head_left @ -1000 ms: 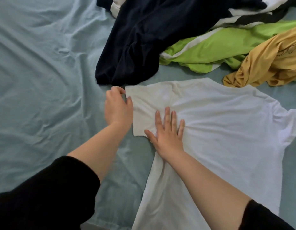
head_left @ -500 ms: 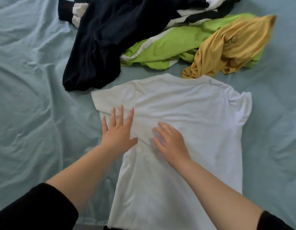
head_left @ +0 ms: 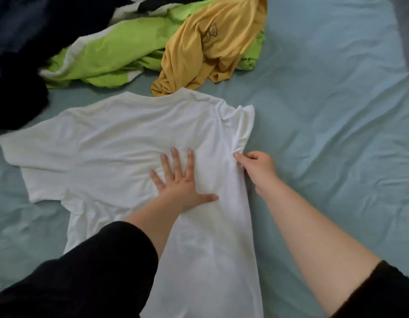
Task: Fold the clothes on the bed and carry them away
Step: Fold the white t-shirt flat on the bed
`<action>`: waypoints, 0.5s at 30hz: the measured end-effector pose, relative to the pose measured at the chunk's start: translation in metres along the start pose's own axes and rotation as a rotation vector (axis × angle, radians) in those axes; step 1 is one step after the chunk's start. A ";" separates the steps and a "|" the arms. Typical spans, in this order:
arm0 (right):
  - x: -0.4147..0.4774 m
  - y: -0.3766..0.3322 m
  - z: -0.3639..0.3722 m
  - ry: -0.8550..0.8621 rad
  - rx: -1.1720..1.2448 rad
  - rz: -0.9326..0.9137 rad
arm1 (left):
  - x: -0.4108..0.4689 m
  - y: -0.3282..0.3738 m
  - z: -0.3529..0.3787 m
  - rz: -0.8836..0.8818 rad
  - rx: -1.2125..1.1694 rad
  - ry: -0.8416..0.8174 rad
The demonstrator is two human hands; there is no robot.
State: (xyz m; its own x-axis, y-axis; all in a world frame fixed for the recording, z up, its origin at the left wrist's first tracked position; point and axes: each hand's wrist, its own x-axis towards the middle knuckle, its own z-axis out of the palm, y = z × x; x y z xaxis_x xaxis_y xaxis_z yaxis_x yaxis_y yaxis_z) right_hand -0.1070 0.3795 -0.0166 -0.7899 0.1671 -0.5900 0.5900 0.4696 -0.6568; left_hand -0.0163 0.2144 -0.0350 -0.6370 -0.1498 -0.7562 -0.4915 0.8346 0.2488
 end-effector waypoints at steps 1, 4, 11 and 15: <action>0.002 -0.004 -0.001 -0.016 -0.002 0.001 | 0.002 -0.001 0.000 -0.008 0.001 -0.006; 0.004 -0.009 -0.006 -0.085 0.362 0.167 | 0.007 0.003 0.001 -0.041 0.027 -0.025; 0.002 -0.012 -0.020 -0.639 0.728 0.425 | 0.013 0.008 0.004 -0.116 0.091 -0.040; 0.018 -0.014 -0.026 -0.532 0.367 0.210 | 0.015 0.010 0.006 -0.137 0.105 -0.030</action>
State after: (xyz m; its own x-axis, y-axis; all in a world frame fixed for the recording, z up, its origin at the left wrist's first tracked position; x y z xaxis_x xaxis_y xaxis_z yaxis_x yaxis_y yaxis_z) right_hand -0.1336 0.3987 -0.0060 -0.5180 -0.2709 -0.8114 0.8147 0.1331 -0.5645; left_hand -0.0272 0.2237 -0.0480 -0.5495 -0.2518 -0.7967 -0.5068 0.8585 0.0782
